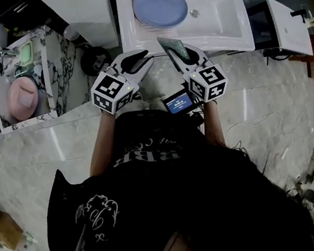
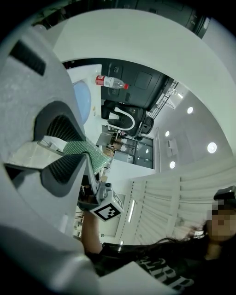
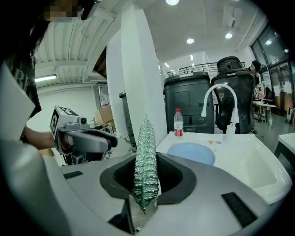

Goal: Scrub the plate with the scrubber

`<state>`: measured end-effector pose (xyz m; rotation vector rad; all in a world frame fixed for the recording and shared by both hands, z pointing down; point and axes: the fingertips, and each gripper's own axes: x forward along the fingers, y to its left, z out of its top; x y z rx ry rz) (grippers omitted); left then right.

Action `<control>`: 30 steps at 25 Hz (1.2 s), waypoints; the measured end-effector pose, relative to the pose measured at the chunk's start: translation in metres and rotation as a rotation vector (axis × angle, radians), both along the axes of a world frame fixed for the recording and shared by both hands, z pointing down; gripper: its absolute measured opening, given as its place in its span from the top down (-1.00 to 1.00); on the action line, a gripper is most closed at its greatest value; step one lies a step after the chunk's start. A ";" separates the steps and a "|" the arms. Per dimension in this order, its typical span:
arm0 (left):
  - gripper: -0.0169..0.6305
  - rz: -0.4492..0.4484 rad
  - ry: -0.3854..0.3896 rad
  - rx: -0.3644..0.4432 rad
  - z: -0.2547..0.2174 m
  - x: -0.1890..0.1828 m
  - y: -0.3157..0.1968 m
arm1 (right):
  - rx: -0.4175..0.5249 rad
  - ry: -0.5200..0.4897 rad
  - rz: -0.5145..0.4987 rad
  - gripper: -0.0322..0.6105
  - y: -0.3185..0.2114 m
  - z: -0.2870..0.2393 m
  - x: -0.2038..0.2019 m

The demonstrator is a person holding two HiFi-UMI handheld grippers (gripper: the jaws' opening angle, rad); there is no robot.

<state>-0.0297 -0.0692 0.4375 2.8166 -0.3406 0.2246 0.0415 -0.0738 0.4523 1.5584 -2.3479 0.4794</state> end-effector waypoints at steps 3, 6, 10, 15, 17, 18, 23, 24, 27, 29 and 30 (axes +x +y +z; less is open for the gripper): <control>0.64 0.006 0.005 0.009 -0.004 0.002 0.011 | -0.003 -0.010 0.007 0.61 0.014 0.001 0.001; 0.64 0.010 0.012 0.013 -0.008 0.011 0.024 | 0.004 -0.015 0.014 0.61 0.033 -0.001 0.007; 0.64 0.019 0.009 0.030 -0.014 0.028 0.053 | 0.017 -0.022 0.040 0.61 0.068 -0.004 0.024; 0.64 0.011 -0.010 0.043 -0.018 0.048 0.106 | 0.026 -0.015 0.062 0.61 0.126 -0.005 0.047; 0.64 0.000 -0.015 0.048 -0.020 0.052 0.126 | 0.030 -0.005 0.059 0.61 0.146 -0.004 0.053; 0.64 -0.006 -0.017 0.049 -0.021 0.053 0.136 | 0.032 -0.004 0.057 0.61 0.156 -0.004 0.055; 0.64 -0.039 -0.025 0.054 -0.020 0.048 0.188 | 0.054 -0.010 0.029 0.62 0.203 -0.006 0.051; 0.64 -0.044 -0.031 0.055 -0.018 0.047 0.198 | 0.059 -0.011 0.020 0.62 0.212 -0.006 0.048; 0.64 -0.055 -0.046 0.061 -0.013 0.043 0.226 | 0.069 -0.010 -0.008 0.61 0.237 -0.006 0.038; 0.64 -0.062 -0.047 0.059 -0.012 0.041 0.243 | 0.073 -0.007 -0.026 0.61 0.252 -0.006 0.033; 0.64 -0.064 -0.048 0.060 -0.012 0.040 0.250 | 0.076 -0.007 -0.032 0.61 0.258 -0.006 0.030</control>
